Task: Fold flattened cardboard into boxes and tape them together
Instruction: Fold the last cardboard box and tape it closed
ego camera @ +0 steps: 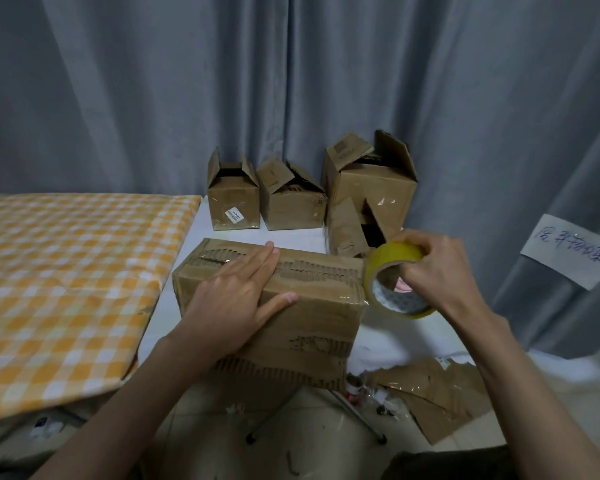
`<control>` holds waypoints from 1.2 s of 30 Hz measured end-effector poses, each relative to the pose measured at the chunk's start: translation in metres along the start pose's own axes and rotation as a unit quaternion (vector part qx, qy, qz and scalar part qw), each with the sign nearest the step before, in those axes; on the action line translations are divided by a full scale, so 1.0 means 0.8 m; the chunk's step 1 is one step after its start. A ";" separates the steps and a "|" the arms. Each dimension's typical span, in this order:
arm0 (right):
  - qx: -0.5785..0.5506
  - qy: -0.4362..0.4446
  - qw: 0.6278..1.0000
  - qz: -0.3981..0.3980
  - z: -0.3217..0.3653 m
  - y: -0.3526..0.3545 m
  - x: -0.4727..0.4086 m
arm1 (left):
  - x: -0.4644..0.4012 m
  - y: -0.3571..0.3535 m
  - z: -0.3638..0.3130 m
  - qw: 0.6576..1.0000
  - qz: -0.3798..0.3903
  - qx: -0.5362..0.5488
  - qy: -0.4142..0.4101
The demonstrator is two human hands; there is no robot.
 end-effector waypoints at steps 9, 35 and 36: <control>-0.054 -0.023 0.998 0.038 -0.041 -0.022 0.012 | 0.001 -0.001 0.001 1.000 -0.003 -0.002 0.000; -0.186 0.020 0.981 0.052 -0.009 -0.090 0.012 | -0.023 -0.008 -0.039 0.998 -0.003 -0.049 -0.027; -0.187 0.024 0.981 0.052 -0.009 -0.089 0.010 | -0.022 -0.009 -0.038 0.998 -0.007 -0.048 -0.027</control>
Point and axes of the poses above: each hand's wrist, its own x-axis away from the middle knuckle, its own y-axis out of the back of the hand, z = x × y, the point moved 5 cm from there along -x, towards the middle knuckle, and after that the axes turned 3 degrees about -x, right-handed, at the moved point
